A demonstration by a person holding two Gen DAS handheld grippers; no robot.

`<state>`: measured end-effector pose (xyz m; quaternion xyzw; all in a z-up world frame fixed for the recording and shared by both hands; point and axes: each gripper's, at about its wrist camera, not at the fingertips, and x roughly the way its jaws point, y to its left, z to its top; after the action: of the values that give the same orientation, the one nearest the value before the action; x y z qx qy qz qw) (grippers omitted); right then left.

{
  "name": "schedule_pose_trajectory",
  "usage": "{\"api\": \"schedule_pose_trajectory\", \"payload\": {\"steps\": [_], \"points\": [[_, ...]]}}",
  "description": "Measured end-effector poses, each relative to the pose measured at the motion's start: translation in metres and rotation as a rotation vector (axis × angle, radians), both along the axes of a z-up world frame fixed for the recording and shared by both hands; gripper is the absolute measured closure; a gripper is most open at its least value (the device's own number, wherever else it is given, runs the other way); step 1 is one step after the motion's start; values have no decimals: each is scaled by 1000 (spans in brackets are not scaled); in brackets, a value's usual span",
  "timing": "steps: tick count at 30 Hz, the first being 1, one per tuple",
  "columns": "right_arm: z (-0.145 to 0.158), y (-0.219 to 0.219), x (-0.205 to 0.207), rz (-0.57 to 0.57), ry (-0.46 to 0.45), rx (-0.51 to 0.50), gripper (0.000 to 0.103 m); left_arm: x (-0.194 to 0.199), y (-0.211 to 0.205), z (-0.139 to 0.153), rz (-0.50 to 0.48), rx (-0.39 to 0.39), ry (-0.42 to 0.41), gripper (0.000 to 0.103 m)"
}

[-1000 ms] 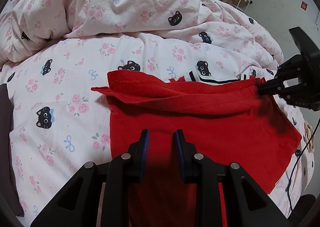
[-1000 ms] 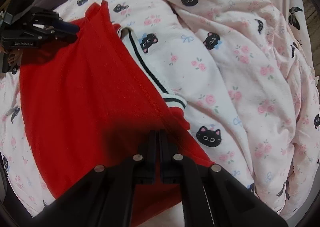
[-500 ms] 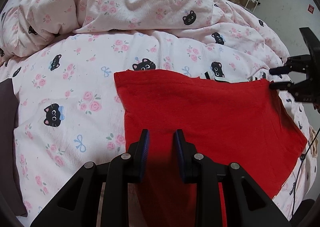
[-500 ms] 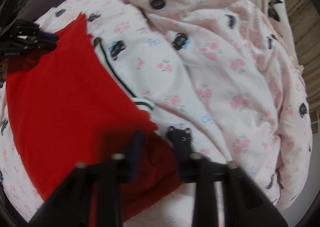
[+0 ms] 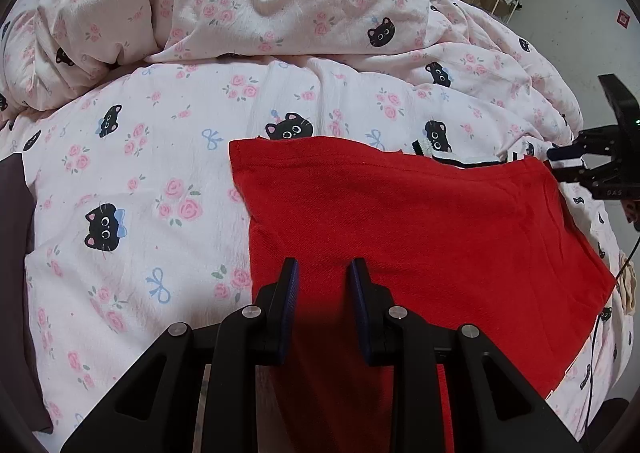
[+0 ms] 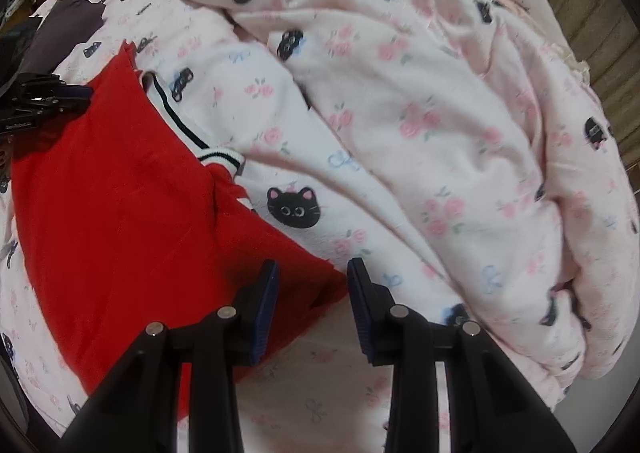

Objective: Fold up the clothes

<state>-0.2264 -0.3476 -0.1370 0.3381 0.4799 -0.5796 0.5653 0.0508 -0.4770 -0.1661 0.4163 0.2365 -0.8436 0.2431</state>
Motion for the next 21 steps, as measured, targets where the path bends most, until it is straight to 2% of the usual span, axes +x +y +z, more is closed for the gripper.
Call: {"api": "schedule_pose_trajectory", "payload": {"steps": [2,3,4,5,6,10,14,18,21], "points": [[-6,-2,0,-1,-23,2,68,0,0,0,-1,-1,-1,80],[-7,-2,1,1,-37,5,74,-1,0,-1,-2,-2,-2,80],[-9,-1,1,2,-50,7,92,-1,0,-1,-2,-2,-3,80],[-9,-1,1,3,-51,10,102,-2,0,-1,-2,-1,-3,80],[-9,0,0,2,-42,12,103,-2,0,-1,-3,-3,-5,80],[-2,6,-10,-34,-35,3,103,-2,1,-1,-5,-11,-9,80],[1,11,-20,-67,-69,-22,102,-2,1,-2,-7,-16,-12,80],[4,9,-15,-52,-91,-47,84,-2,1,-2,-9,-17,-12,80],[-3,2,-13,-48,-75,-24,84,-2,1,-2,-8,-17,-12,80]]}}
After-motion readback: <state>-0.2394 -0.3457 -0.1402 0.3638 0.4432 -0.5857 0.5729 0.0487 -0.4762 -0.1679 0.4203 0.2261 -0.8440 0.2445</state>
